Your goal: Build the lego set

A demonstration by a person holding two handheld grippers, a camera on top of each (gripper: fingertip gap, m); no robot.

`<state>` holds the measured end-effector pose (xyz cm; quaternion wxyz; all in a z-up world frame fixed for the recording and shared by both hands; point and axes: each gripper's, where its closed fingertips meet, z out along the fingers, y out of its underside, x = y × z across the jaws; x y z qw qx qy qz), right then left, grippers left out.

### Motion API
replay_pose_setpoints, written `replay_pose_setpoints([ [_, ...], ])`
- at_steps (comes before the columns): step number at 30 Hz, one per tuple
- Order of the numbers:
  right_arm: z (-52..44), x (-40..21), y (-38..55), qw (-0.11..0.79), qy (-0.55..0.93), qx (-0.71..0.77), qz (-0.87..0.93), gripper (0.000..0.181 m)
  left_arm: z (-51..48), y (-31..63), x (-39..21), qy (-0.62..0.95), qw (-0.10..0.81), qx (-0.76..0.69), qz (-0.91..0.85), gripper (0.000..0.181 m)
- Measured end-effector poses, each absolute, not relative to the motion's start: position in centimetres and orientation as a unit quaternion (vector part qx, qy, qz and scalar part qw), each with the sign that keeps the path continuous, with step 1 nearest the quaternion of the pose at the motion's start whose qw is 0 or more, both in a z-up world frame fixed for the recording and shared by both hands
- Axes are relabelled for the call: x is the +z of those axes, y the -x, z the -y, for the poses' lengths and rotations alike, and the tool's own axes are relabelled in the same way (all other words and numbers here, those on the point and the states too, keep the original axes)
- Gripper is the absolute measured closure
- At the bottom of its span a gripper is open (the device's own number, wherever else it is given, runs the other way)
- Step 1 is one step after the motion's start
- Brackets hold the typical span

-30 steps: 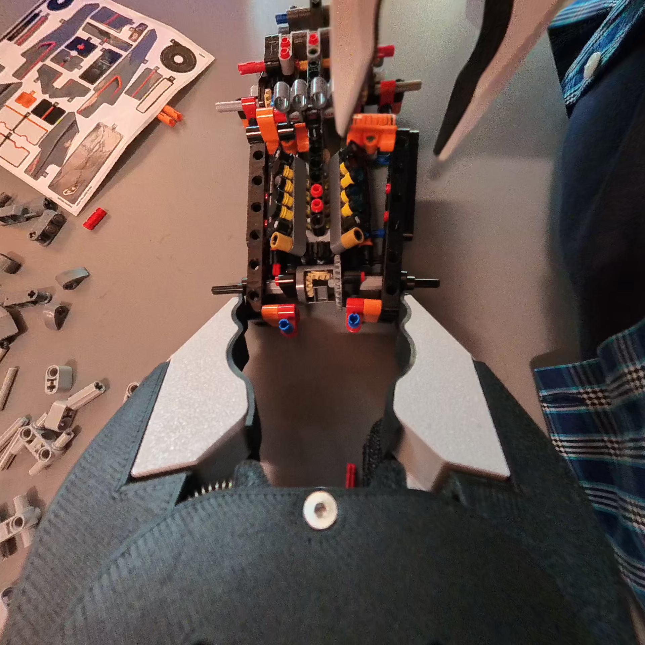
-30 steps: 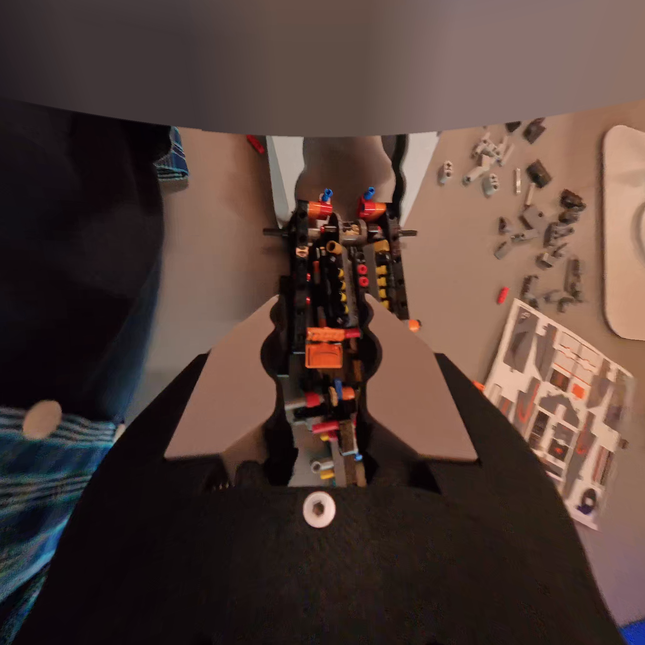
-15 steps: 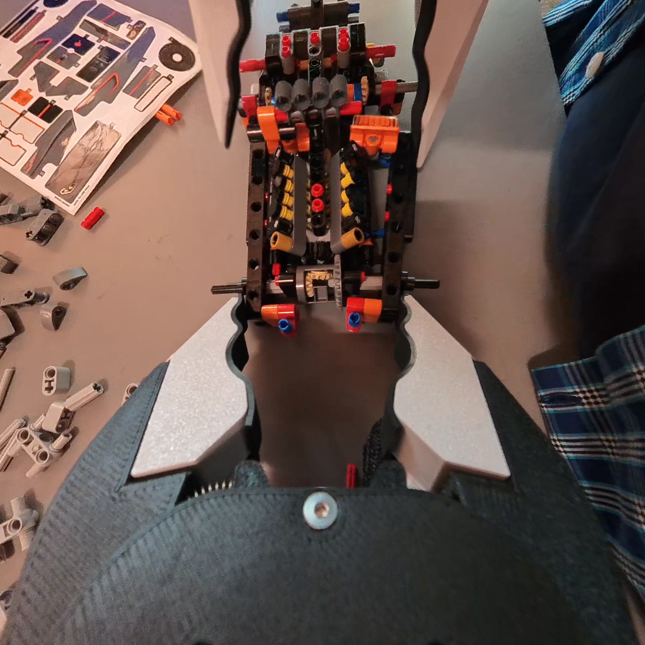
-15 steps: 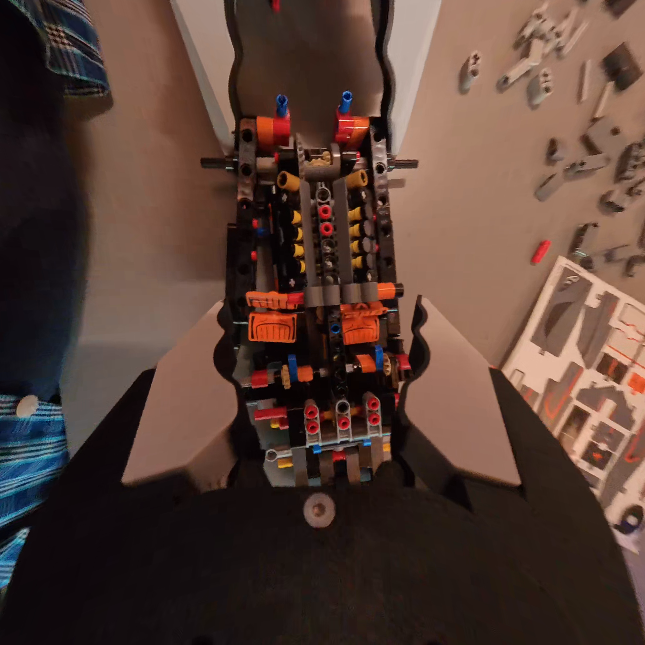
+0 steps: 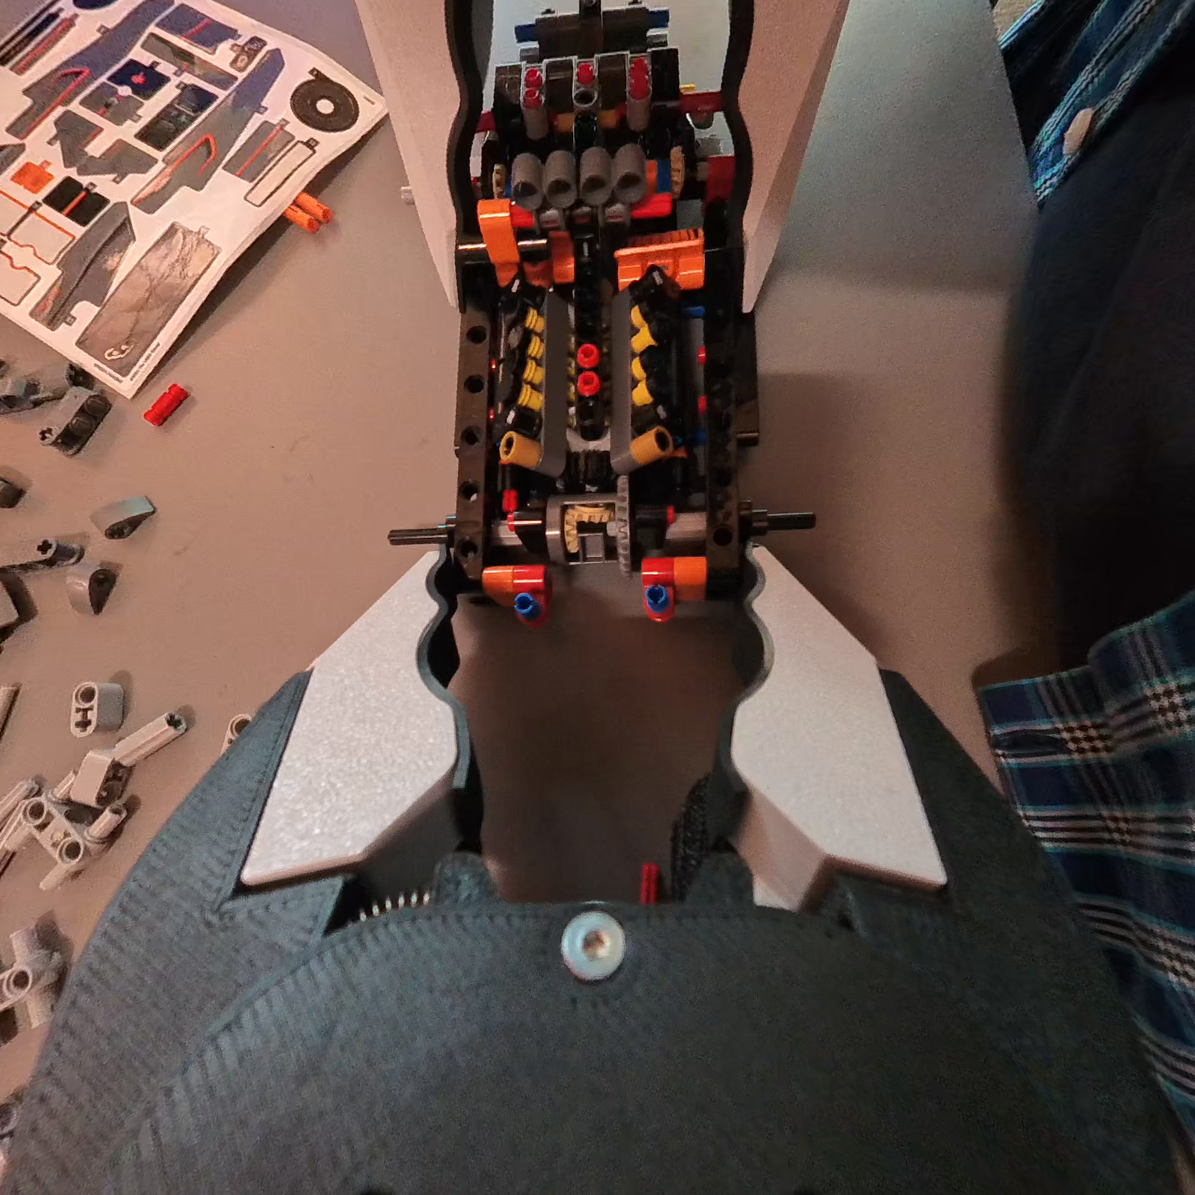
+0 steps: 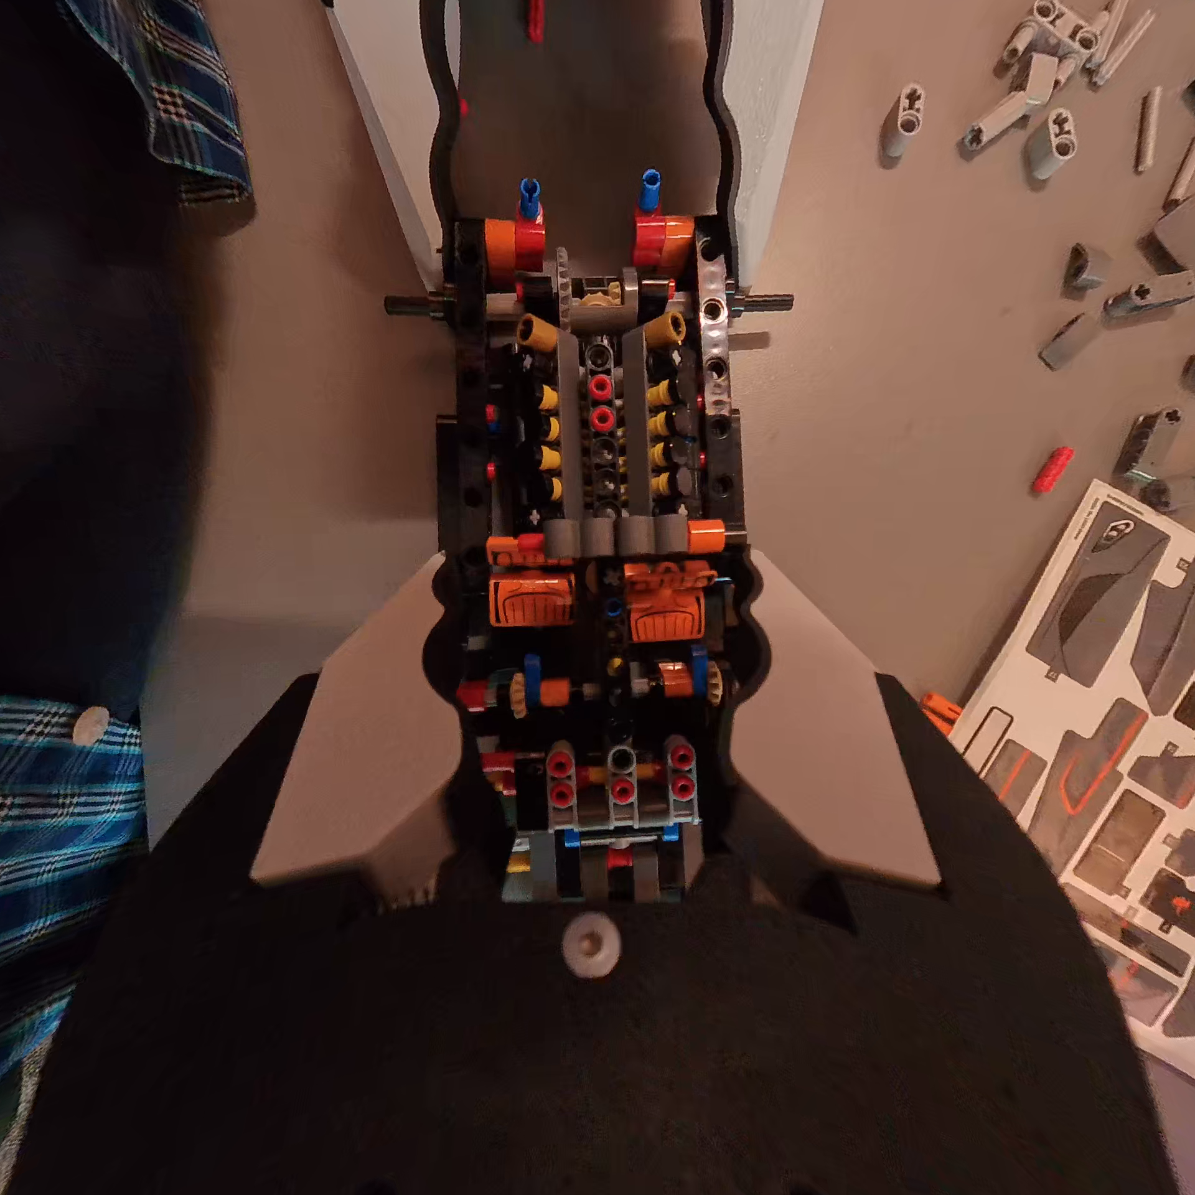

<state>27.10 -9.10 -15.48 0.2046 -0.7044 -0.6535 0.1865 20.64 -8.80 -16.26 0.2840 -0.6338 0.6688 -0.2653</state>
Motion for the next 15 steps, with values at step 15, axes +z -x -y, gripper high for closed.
replay_pose_setpoints([
  [15,9.60,-15.54,-27.30,0.200,0.697,0.202,0.659,0.090,8.70,-20.73,-16.31,0.633,0.285,-0.263,-0.670,0.097],
])
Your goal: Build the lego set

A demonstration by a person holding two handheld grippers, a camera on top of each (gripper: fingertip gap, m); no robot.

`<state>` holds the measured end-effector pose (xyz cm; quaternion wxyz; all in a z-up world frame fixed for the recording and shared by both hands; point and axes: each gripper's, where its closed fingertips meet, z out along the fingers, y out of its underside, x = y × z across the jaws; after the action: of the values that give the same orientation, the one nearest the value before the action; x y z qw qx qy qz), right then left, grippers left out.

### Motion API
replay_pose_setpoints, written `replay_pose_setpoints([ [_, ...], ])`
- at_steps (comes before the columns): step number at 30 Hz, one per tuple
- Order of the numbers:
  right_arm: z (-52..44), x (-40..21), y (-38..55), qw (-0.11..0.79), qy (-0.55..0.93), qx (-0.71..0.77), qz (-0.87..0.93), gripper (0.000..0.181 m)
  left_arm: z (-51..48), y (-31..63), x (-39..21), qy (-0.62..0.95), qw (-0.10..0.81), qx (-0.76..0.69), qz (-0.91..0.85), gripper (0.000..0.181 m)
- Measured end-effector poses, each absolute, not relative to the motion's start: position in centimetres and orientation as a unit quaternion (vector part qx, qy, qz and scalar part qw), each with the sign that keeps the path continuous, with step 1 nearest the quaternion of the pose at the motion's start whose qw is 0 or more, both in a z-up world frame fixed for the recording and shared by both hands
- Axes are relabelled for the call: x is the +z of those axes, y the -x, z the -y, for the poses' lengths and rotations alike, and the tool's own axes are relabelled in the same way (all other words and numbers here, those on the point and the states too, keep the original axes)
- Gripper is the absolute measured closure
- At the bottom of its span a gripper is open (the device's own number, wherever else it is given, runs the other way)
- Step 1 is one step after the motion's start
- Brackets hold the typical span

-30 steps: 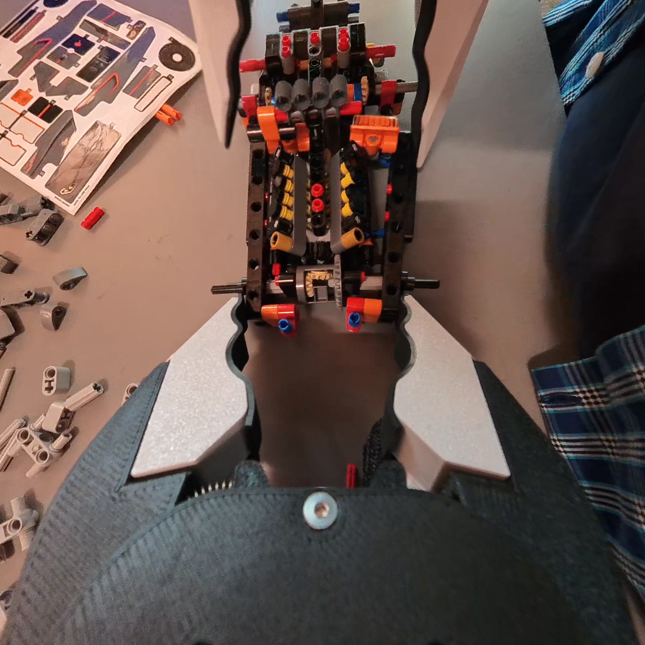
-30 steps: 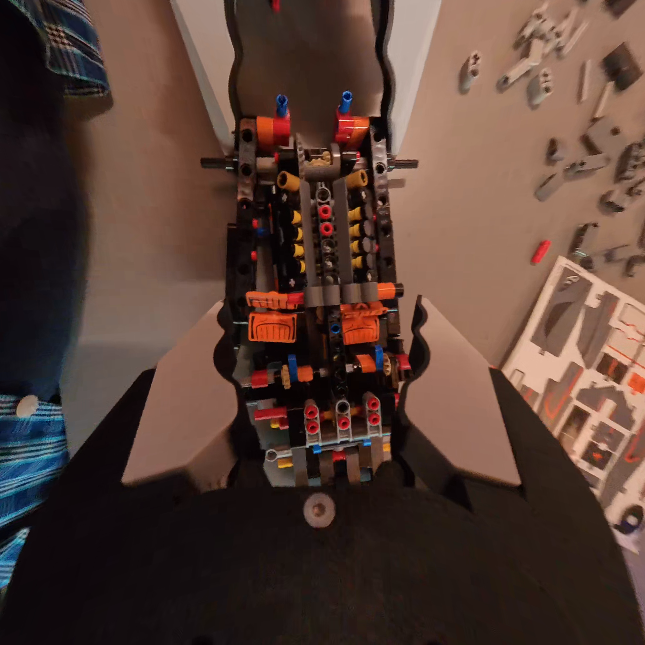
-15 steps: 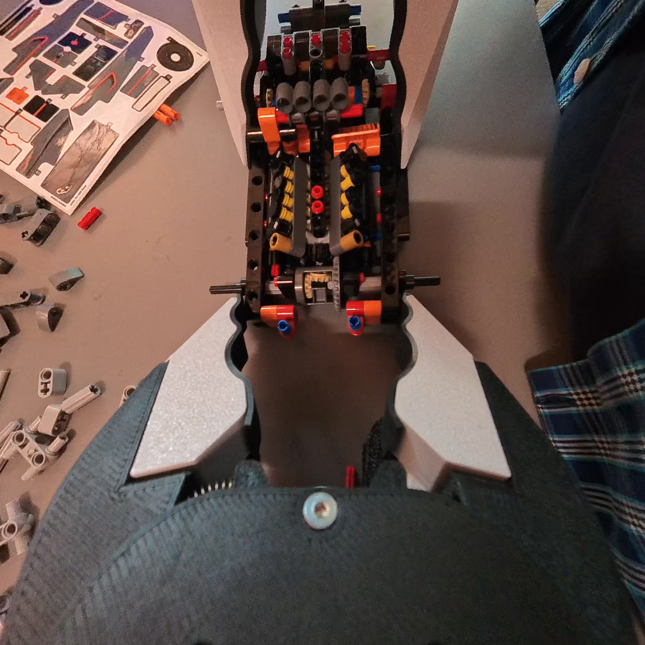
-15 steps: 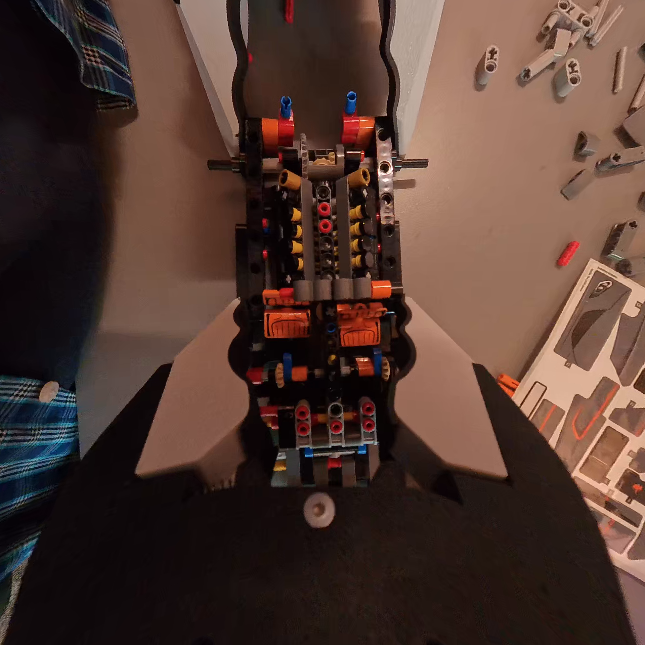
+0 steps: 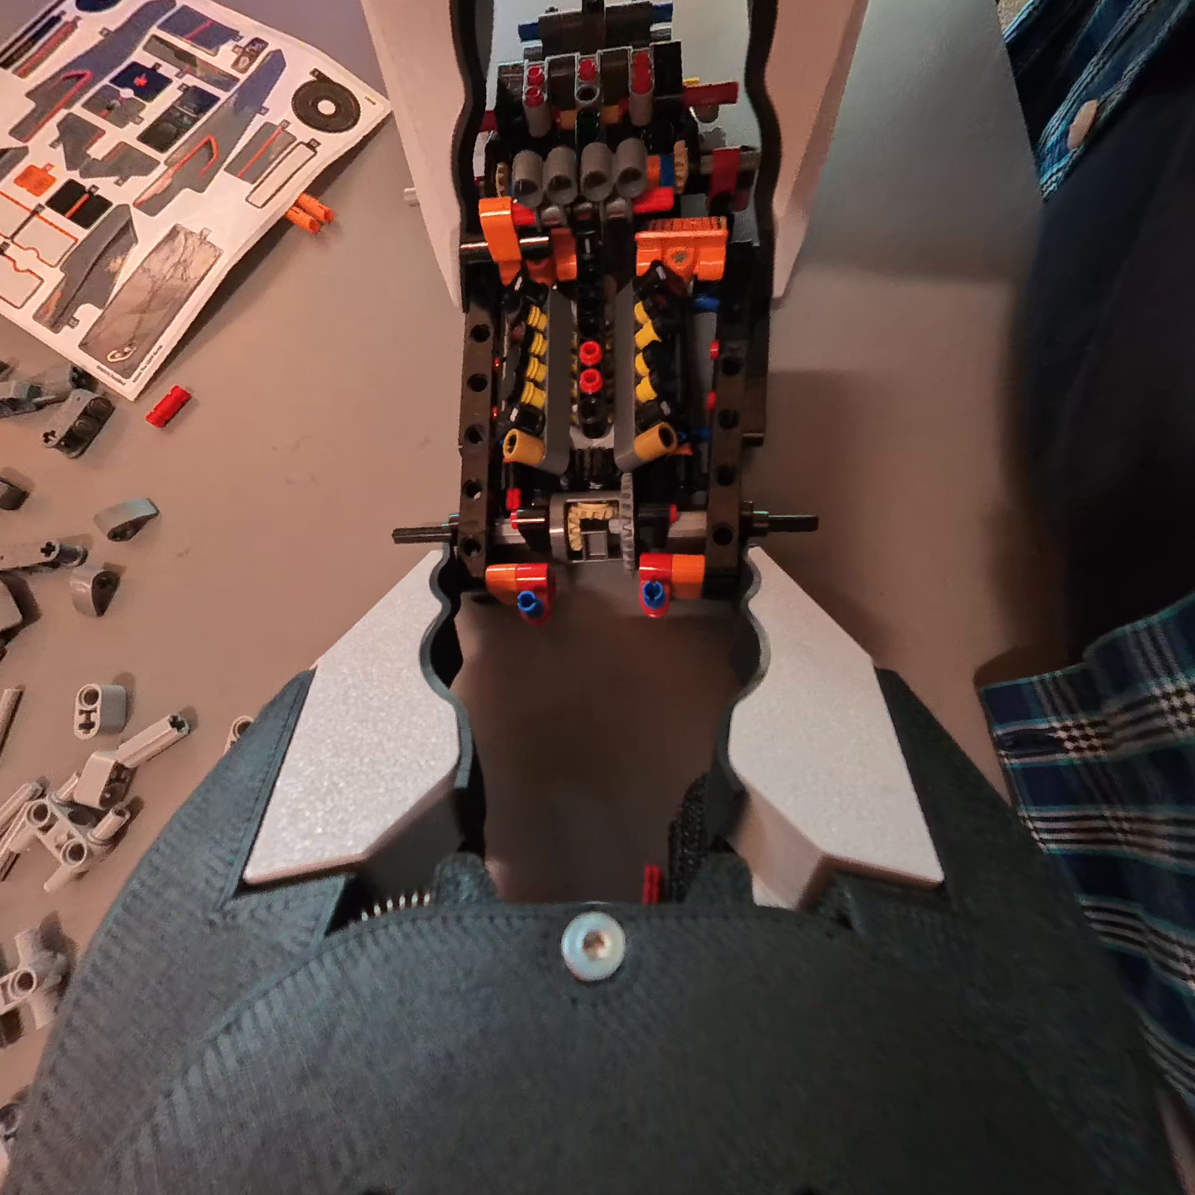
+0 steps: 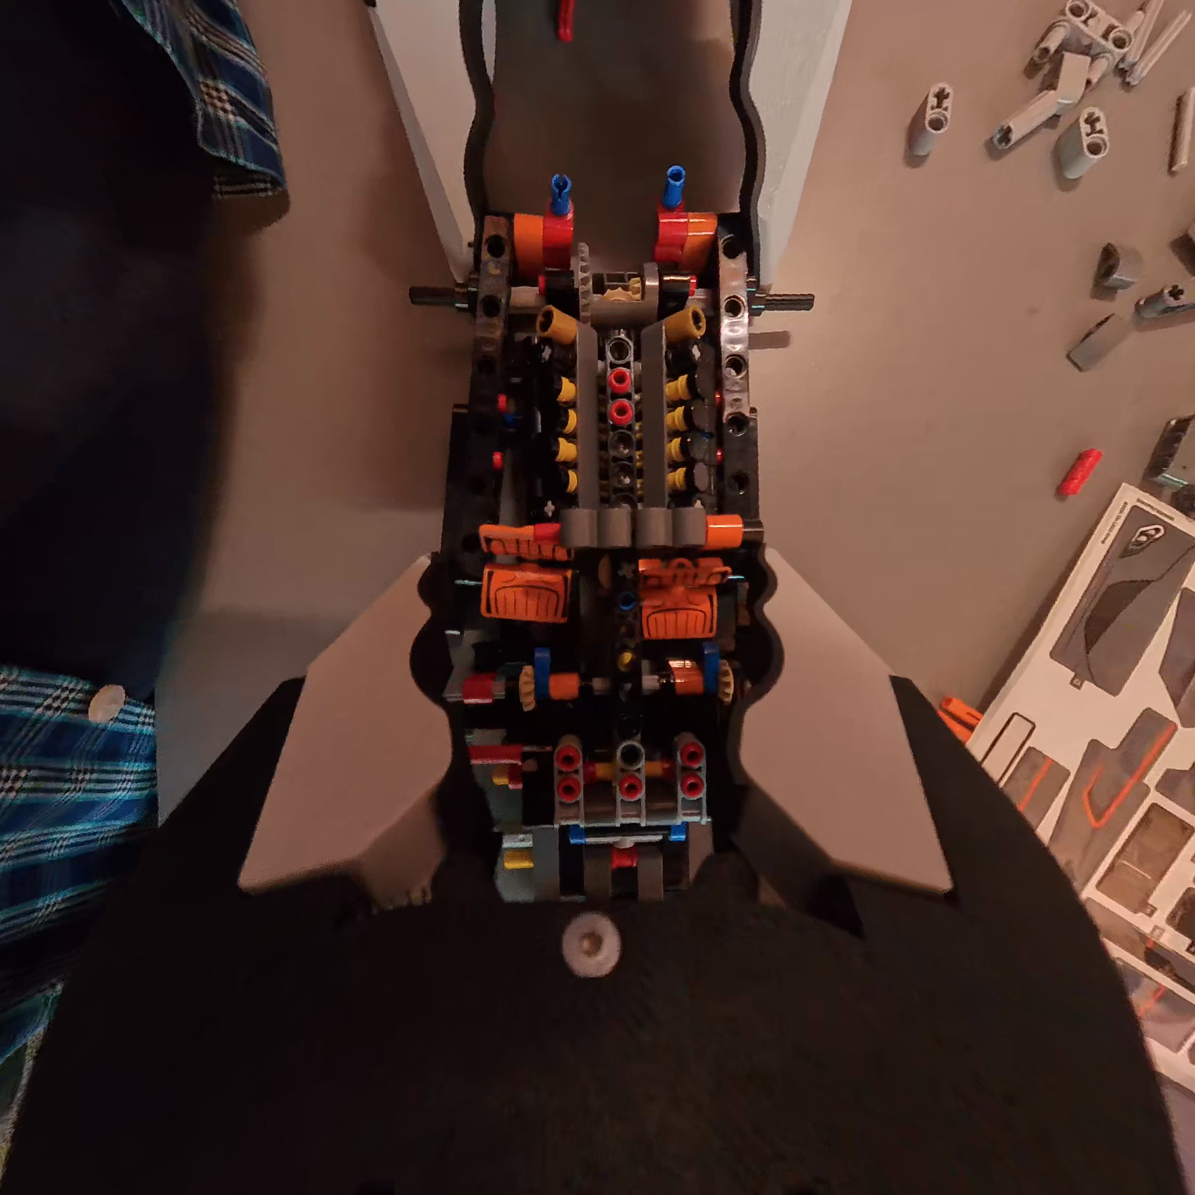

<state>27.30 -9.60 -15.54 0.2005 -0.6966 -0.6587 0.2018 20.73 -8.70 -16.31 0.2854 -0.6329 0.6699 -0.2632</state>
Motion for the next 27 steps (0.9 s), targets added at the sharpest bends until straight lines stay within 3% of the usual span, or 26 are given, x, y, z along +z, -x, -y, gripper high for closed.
replay_pose_setpoints([
  [8,10.00,-16.09,-27.67,0.180,0.692,0.187,0.674,0.082,8.69,-20.76,-16.34,0.633,0.284,-0.264,-0.670,0.096],
  [27,9.64,-16.21,-27.76,0.199,0.685,0.177,0.678,0.091,8.70,-20.78,-16.37,0.633,0.284,-0.264,-0.670,0.096],
])
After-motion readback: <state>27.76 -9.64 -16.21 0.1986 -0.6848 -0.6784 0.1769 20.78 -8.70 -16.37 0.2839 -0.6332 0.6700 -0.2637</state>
